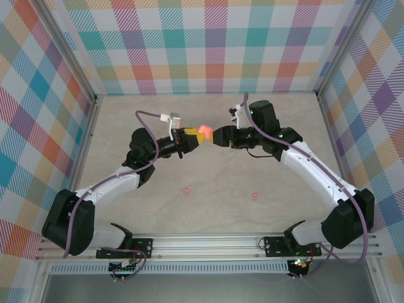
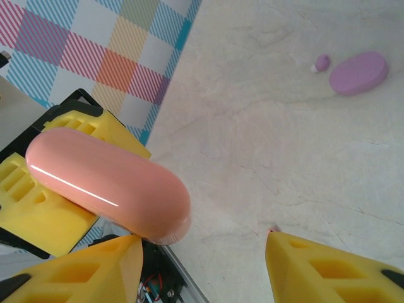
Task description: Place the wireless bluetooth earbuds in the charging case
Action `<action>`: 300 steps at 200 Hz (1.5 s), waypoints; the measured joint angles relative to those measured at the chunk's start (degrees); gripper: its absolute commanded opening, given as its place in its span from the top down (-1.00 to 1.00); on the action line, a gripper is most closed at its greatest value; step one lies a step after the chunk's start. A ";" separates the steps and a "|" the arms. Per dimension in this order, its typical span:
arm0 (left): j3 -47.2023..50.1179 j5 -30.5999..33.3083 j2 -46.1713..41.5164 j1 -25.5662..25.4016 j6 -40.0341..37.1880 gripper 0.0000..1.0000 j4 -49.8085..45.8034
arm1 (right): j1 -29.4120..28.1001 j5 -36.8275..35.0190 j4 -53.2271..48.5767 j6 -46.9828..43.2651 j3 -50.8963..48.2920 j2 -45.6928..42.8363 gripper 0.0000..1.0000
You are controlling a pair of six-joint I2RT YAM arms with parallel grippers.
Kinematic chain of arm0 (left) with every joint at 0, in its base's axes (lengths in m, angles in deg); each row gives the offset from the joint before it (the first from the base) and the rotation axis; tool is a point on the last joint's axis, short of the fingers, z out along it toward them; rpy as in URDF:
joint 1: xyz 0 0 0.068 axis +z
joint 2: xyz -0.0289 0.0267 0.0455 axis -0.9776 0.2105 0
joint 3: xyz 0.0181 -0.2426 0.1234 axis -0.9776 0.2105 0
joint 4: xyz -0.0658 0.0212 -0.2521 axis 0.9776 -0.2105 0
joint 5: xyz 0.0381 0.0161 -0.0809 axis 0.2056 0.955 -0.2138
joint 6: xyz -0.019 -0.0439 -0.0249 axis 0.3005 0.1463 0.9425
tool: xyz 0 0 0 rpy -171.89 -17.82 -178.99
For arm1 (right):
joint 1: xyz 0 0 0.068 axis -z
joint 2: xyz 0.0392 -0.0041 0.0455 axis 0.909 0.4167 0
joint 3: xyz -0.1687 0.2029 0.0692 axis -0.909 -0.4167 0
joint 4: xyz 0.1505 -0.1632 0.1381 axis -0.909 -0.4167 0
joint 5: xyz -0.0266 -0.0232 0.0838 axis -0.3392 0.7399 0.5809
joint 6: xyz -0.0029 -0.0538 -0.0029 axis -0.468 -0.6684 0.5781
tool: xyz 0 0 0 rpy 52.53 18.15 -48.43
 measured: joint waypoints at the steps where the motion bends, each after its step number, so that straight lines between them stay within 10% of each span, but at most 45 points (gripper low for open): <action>1: 0.00 0.02 -0.02 0.00 -0.02 1.00 0.02 | 0.00 0.02 0.04 0.02 0.02 0.00 -0.08; 300: 1.29 9.03 -5.81 -1.11 -7.43 1.00 -5.79 | 3.61 10.84 20.35 27.34 -4.07 1.73 -0.53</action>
